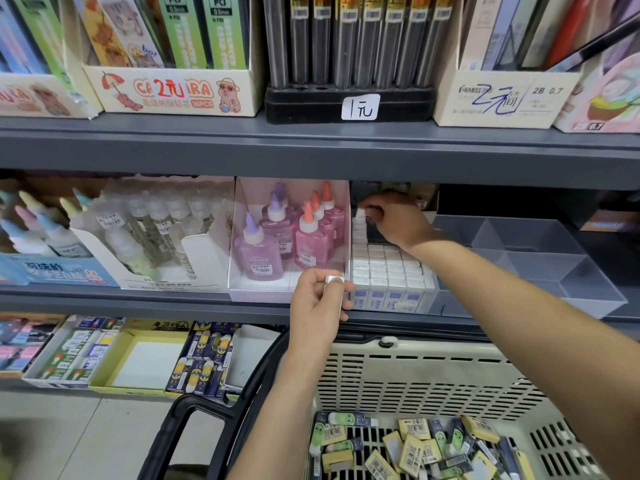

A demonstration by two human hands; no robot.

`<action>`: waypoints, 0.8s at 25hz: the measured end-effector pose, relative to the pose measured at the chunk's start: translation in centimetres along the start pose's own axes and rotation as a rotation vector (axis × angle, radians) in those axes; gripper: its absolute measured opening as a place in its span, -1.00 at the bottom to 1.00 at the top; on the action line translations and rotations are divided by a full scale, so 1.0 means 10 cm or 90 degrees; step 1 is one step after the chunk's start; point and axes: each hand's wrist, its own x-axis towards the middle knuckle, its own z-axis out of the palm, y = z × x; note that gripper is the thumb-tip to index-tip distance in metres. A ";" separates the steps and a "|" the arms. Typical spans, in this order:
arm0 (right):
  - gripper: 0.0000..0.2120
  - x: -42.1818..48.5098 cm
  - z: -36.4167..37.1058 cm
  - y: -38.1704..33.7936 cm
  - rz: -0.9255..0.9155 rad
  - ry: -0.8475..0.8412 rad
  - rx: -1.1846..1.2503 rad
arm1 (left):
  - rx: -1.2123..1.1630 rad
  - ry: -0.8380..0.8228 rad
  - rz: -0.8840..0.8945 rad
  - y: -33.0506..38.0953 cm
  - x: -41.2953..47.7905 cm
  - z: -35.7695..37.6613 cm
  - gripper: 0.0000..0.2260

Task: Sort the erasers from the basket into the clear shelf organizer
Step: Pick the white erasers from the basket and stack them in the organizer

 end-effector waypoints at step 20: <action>-0.69 -0.16 -0.03 0.05 0.029 -0.048 0.039 | -0.055 -0.016 0.057 -0.05 0.00 -0.01 -0.81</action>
